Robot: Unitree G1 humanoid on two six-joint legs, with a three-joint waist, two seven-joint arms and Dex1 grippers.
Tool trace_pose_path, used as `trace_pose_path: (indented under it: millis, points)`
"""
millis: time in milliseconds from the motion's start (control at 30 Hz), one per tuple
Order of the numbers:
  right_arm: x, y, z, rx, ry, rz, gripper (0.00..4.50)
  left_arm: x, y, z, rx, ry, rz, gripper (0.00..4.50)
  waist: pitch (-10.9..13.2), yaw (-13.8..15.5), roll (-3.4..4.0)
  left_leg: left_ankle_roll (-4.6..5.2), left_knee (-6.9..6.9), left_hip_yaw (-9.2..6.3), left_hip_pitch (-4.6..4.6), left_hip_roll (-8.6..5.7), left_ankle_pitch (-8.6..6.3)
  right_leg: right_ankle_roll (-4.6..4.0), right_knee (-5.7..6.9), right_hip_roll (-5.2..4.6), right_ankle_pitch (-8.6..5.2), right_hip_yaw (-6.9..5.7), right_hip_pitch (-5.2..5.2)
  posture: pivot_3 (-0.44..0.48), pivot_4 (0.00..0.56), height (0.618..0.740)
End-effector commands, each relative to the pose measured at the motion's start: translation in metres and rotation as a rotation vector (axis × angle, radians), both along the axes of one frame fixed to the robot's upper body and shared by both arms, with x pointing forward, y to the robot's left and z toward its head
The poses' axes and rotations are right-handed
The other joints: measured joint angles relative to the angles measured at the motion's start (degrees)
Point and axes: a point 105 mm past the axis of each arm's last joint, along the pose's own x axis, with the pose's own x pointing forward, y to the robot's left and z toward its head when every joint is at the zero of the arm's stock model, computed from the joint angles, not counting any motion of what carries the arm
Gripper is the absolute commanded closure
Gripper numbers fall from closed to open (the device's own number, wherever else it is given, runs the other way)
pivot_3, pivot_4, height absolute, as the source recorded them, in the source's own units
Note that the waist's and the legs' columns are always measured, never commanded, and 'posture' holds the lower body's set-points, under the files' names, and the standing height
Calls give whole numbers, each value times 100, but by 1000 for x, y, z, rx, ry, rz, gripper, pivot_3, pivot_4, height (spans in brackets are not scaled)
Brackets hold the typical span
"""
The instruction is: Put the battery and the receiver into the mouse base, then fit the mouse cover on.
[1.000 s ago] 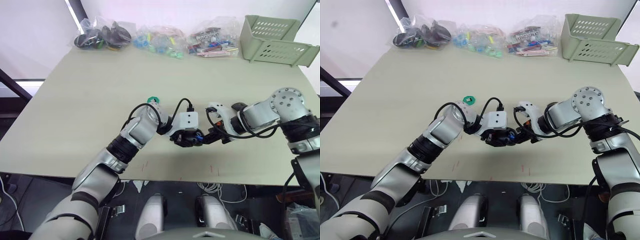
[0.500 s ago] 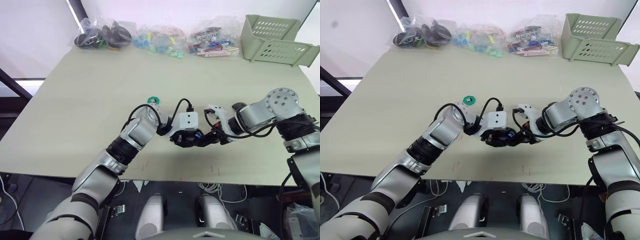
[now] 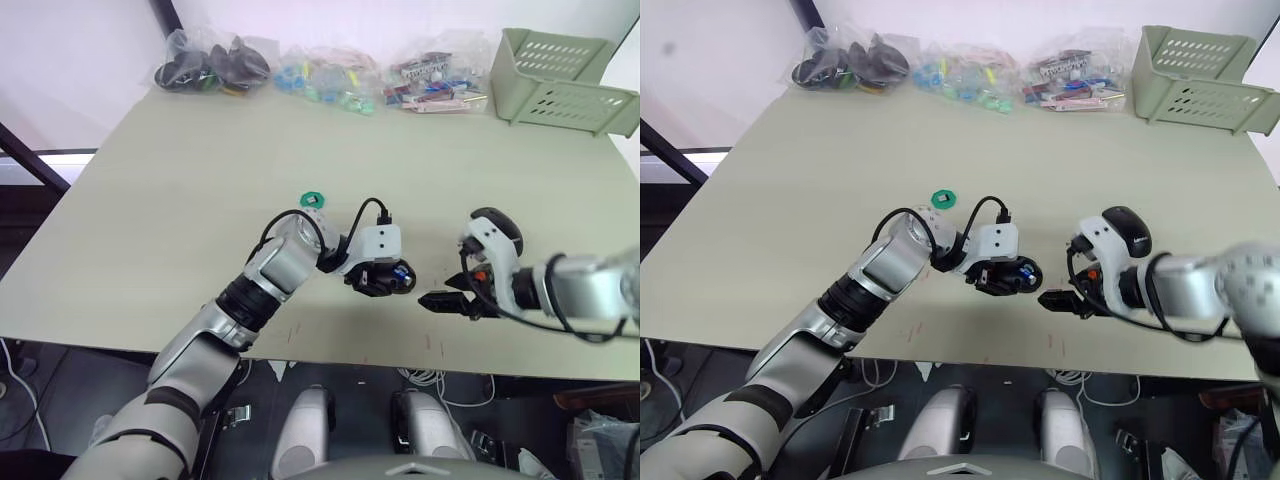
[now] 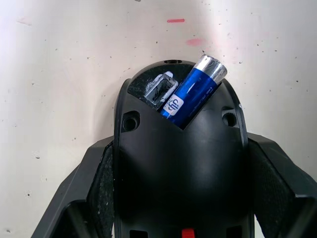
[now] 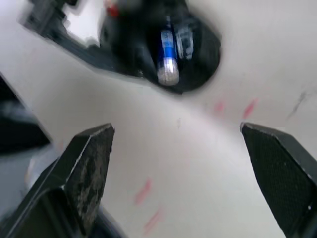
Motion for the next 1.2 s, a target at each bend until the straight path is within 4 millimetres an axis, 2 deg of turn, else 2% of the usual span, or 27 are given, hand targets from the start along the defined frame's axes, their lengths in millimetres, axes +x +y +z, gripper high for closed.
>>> trace_pose_path:
  millis: [33, 133, 233, 267, 300, 367, 500, 533, 567, 600, 700, 1000, 1200]
  points:
    - [-9, 3, 16, 86, -184, 3, 239, -5, 7, -22, 64, 52, 24, 1579, 0, -11, 0, 0, 3, 1, 1, 0, 0, 0, 1, 0, 0, 0, 1, 0, 150, 740]
    - [-15, 5, 5, 68, -306, -11, 239, -5, 8, -23, 66, 53, 24, 1579, -2, -16, 3, 0, 5, -2, 3, 2, 0, 1, 1, 3, 0, -2, 2, 0, 150, 740]
    - [-12, 13, -1, 130, -392, -34, 239, -4, 8, -22, 67, 53, 25, 1579, -8, -56, 9, 0, 16, 4, 8, 6, 0, -2, 2, 6, -2, 1, 3, 0, 150, 740]
    - [-9, 13, -2, 141, -425, -53, 461, -4, 8, -22, 67, 53, 25, 1579, -9, -56, 12, 0, 20, 7, 9, 6, 0, -7, 3, 6, -4, 5, 3, 0, 150, 740]
    - [-8, 16, -5, 153, -439, -54, 461, -4, 8, -22, 68, 52, 25, 1579, -9, -58, 13, 0, 21, 8, 9, 6, 0, -7, 3, 6, -4, 5, 3, 0, 150, 740]
    - [0, 18, -9, 180, -481, -95, 1038, -3, 8, -22, 70, 50, 25, 1579, -13, -58, 10, 0, 26, 10, 9, 6, 0, -7, 4, 7, -4, 10, 4, 0, 150, 740]
    - [5, 29, -13, 198, -573, -78, 2923, -3, 7, -21, 68, 50, 25, 1579, -13, -54, 11, 0, 25, 20, 8, 3, 0, -4, 4, 6, -2, 20, 2, 0, 150, 740]
    - [6, 30, -15, 198, -584, -74, 3277, -3, 7, -20, 68, 50, 25, 1579, -13, -53, 11, 0, 25, 21, 8, 3, 0, -1, 4, 6, -1, 22, 2, 0, 150, 740]
    - [7, 31, -17, 198, -591, -79, 3889, -3, 7, -20, 67, 51, 25, 1579, -13, -52, 11, 0, 24, 22, 8, 2, 0, 0, 4, 6, 0, 22, 1, 0, 150, 740]
    - [9, 31, -20, 198, -595, -83, 4312, -3, 7, -20, 68, 51, 25, 1579, -13, -51, 11, 0, 24, 21, 8, 2, 0, 0, 5, 6, 0, 22, 1, 0, 150, 740]
    - [13, 31, -28, 192, -599, -99, 4416, -3, 7, -20, 70, 52, 26, 1579, -13, -52, 11, 0, 24, 22, 11, 2, 0, -1, 9, 7, 0, 23, 2, 0, 150, 740]
    - [16, 34, -31, 194, -617, -97, 4416, -4, 8, -21, 70, 58, 29, 1579, -12, -53, 12, 0, 25, 33, 23, 1, 0, -2, 30, 7, 0, 37, 2, 0, 150, 740]
    - [22, 33, -26, 213, -646, -140, 4416, -4, 7, -21, 70, 56, 30, 1579, -12, -53, 12, 0, 26, 45, 41, -1, 0, -4, 56, 8, -2, 54, 2, 0, 150, 740]
